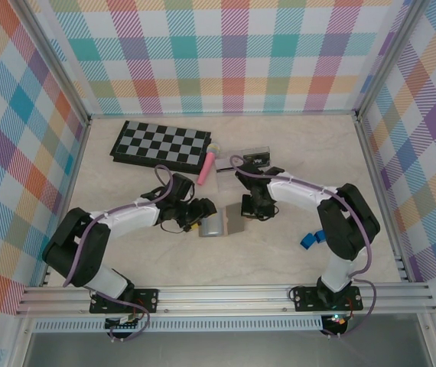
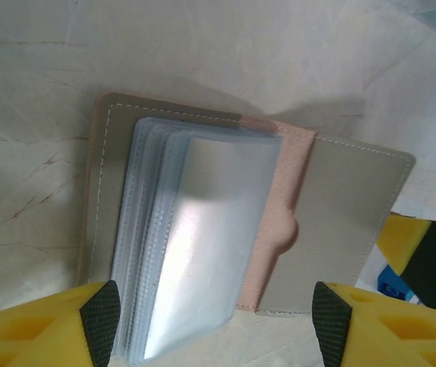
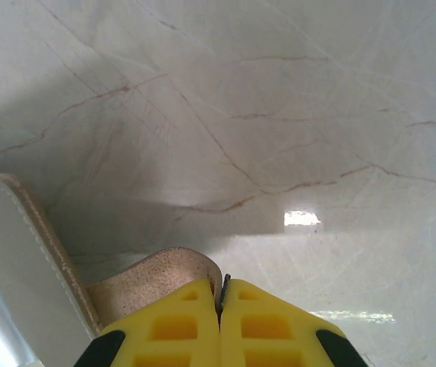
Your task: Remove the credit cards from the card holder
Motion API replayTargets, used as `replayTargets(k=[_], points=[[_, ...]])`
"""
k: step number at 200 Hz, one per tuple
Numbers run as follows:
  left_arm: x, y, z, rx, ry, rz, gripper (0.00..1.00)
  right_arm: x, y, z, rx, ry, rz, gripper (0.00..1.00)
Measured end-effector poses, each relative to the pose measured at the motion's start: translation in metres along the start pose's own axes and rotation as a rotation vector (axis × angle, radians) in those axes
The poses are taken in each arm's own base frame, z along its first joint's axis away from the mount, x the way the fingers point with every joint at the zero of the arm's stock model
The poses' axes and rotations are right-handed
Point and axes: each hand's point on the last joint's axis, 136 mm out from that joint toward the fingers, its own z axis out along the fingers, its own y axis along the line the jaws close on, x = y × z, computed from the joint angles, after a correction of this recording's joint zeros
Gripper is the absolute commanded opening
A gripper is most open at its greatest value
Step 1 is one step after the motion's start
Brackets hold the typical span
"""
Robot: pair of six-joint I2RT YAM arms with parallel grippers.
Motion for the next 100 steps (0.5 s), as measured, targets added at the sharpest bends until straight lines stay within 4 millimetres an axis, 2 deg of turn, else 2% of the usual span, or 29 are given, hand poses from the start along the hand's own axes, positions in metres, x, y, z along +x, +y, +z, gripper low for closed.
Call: replayTargets(k=[61,100], points=[[0.0017,0.0035,0.0063,-0.021,0.016,-0.004,0.54,0.0007,0.0038,0.0062,-0.025,0.024,-0.015,0.05],[-0.0031,-0.0024,0.0037,-0.02,0.001,0.006,0.53,0.0025,0.005,0.0086,-0.037,0.03,-0.016,0.05]])
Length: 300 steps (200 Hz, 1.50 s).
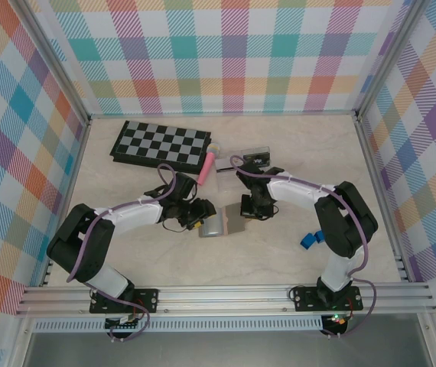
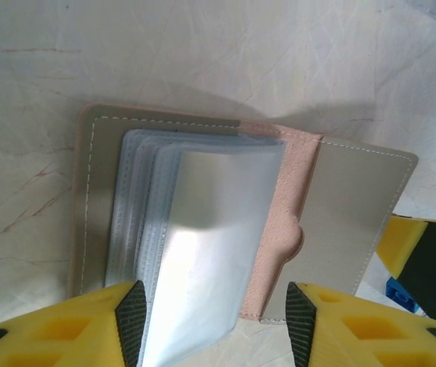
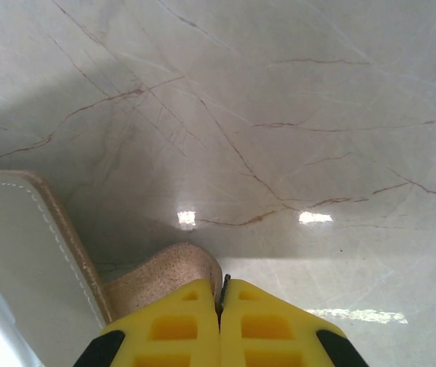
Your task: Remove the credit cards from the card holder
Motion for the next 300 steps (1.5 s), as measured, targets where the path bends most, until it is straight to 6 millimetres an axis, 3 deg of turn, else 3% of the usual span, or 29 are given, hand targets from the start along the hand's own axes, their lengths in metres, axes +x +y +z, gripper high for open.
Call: replayTargets(k=[79,125,201,300], points=[[0.0,0.0,0.001,-0.006,0.008,0.0,0.55,0.004,0.0,0.003,-0.009,0.014,-0.002,0.07],[0.001,0.001,0.004,-0.01,0.016,-0.003,0.51,0.006,0.003,0.004,-0.031,0.025,-0.004,0.07],[0.0,-0.001,0.007,-0.008,0.024,-0.002,0.6,0.007,0.006,0.005,-0.045,0.031,-0.007,0.07],[0.009,-0.02,0.02,0.066,0.106,0.052,0.54,0.011,0.005,0.013,-0.041,0.064,-0.003,0.07]])
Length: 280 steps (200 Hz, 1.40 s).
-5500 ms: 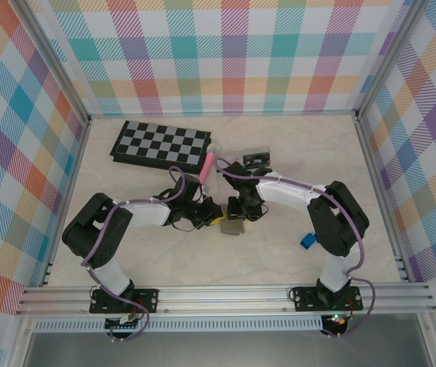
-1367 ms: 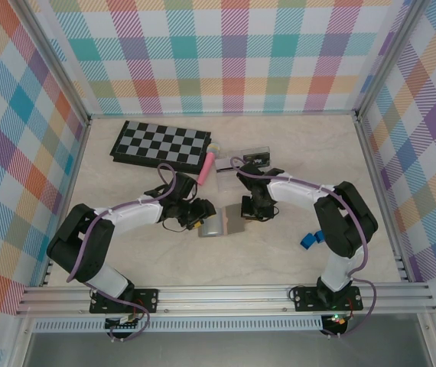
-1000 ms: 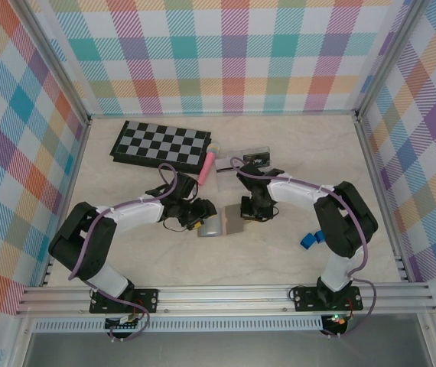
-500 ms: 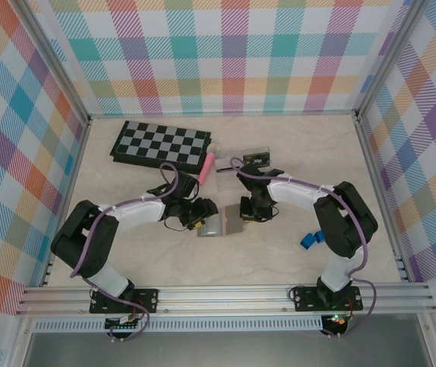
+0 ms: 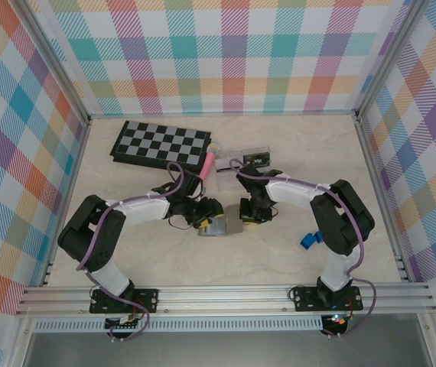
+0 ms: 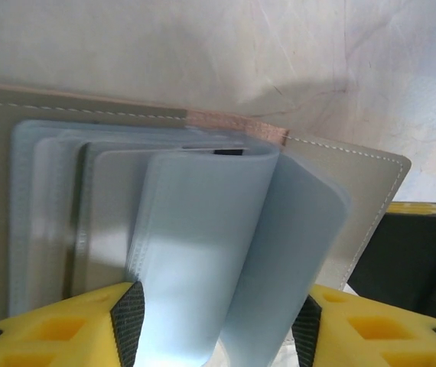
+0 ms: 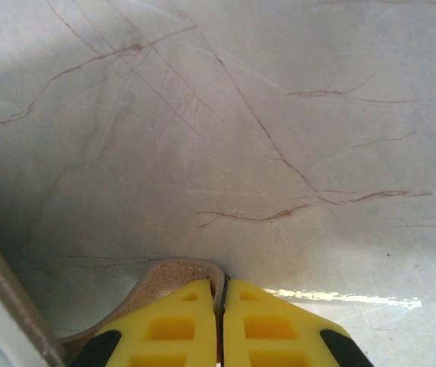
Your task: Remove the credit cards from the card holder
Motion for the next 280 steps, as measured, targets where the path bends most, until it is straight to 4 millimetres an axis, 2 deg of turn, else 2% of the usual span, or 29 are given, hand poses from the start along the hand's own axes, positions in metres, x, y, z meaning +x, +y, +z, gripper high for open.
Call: replayTargets(k=[59,98,133,160,172,212,236,252,267,280], points=[[0.005,-0.015,0.003,0.063,0.032,0.04,0.47,0.0,0.001,-0.001,-0.005,0.0,-0.001,0.08],[0.009,-0.03,0.006,0.12,0.05,0.075,0.42,-0.007,0.007,-0.003,-0.051,-0.023,0.007,0.18],[0.011,-0.039,0.009,0.138,0.057,0.095,0.41,-0.01,0.006,-0.024,-0.12,-0.082,0.028,0.29],[0.013,-0.046,0.013,0.149,0.06,0.112,0.41,-0.015,0.003,-0.045,-0.164,-0.144,0.054,0.33],[0.014,-0.049,0.016,0.151,0.063,0.12,0.37,-0.015,0.001,-0.053,-0.181,-0.171,0.061,0.34],[0.017,-0.04,0.03,0.111,0.068,0.105,0.33,-0.017,0.0,-0.069,-0.242,-0.227,0.063,0.37],[0.015,-0.034,0.038,0.093,0.063,0.092,0.31,-0.016,0.001,-0.064,-0.28,-0.216,0.066,0.37],[0.013,-0.031,0.041,0.085,0.058,0.086,0.26,-0.014,0.002,-0.063,-0.297,-0.202,0.065,0.35],[0.012,-0.029,0.042,0.076,0.053,0.085,0.19,-0.013,0.007,-0.063,-0.319,-0.193,0.06,0.24],[0.01,-0.026,0.043,0.064,0.042,0.085,0.07,-0.013,0.011,-0.061,-0.338,-0.174,0.054,0.16]])
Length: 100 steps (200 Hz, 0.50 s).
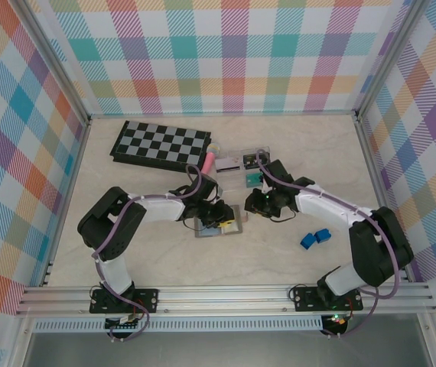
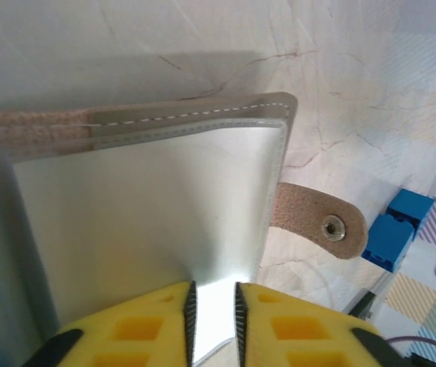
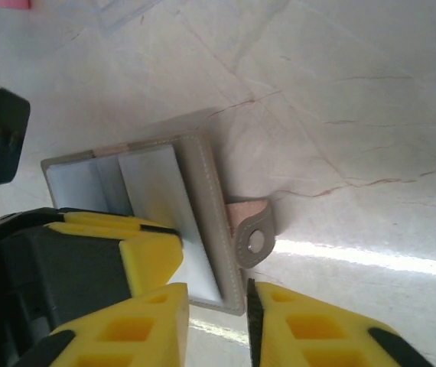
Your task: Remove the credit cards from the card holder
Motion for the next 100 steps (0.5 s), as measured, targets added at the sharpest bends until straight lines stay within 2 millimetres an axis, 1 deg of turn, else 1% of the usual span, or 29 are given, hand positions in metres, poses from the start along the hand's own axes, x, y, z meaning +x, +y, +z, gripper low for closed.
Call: replayTargets(k=[11,36,56,100], points=[[-0.001,0.002,0.0,-0.012,-0.009,-0.006,0.0,0.001,0.003,0.005,-0.013,0.023,-0.002,0.11],[-0.001,0.007,0.0,-0.034,-0.013,-0.009,0.0,0.004,0.006,0.02,-0.026,0.073,0.005,0.05],[-0.002,0.009,0.0,-0.041,-0.017,-0.011,0.0,0.008,0.007,0.028,-0.023,0.103,0.007,0.01],[0.0,0.012,0.0,-0.057,-0.008,-0.02,0.0,0.012,0.015,0.048,-0.014,0.156,-0.006,0.0]])
